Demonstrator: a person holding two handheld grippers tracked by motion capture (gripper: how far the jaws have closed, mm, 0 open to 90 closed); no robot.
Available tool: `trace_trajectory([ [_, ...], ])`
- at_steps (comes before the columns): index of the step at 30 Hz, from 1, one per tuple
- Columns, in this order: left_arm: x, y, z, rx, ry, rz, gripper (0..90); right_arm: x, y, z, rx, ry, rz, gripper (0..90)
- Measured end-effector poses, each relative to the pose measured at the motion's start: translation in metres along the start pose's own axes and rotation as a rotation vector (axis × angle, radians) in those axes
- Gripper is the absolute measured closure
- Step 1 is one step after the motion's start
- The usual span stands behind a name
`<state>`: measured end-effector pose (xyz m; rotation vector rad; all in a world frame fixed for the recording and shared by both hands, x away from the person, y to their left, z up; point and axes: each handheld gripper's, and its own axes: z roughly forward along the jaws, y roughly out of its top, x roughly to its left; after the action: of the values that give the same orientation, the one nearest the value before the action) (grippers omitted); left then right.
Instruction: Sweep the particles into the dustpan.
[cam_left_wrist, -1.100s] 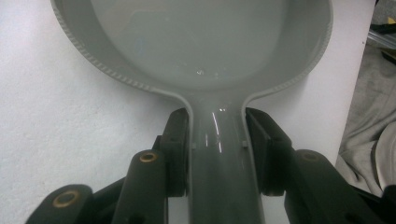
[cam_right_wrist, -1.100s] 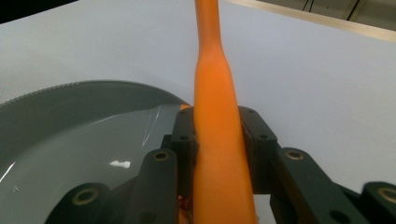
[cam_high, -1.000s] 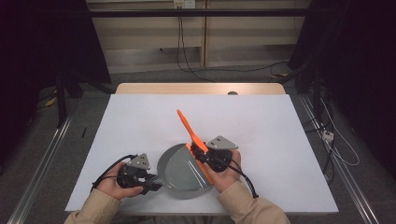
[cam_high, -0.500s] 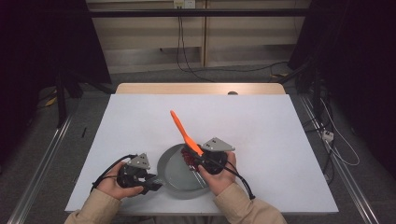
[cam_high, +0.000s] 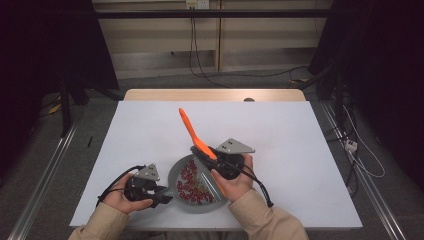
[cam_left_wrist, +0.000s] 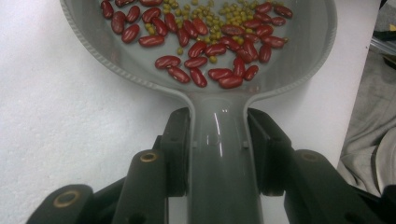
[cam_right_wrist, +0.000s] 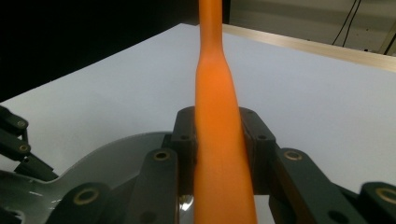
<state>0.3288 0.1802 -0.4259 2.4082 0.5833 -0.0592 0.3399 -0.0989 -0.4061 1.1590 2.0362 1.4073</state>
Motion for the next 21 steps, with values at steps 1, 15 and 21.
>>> trace_trajectory([
  [1, 0.000, 0.000, 0.000, 0.001, 0.000, -0.002, 62.7, -0.003, 0.000, -0.001, 0.000, -0.014, -0.004, 71.4],
  [15, 0.001, 0.001, 0.000, 0.010, -0.003, -0.005, 62.7, -0.030, -0.031, 0.009, 0.053, -0.170, -0.080, 71.3],
  [21, 0.001, 0.001, 0.000, 0.006, -0.005, -0.014, 62.7, 0.000, -0.032, 0.014, 0.069, -0.113, -0.093, 71.1],
])
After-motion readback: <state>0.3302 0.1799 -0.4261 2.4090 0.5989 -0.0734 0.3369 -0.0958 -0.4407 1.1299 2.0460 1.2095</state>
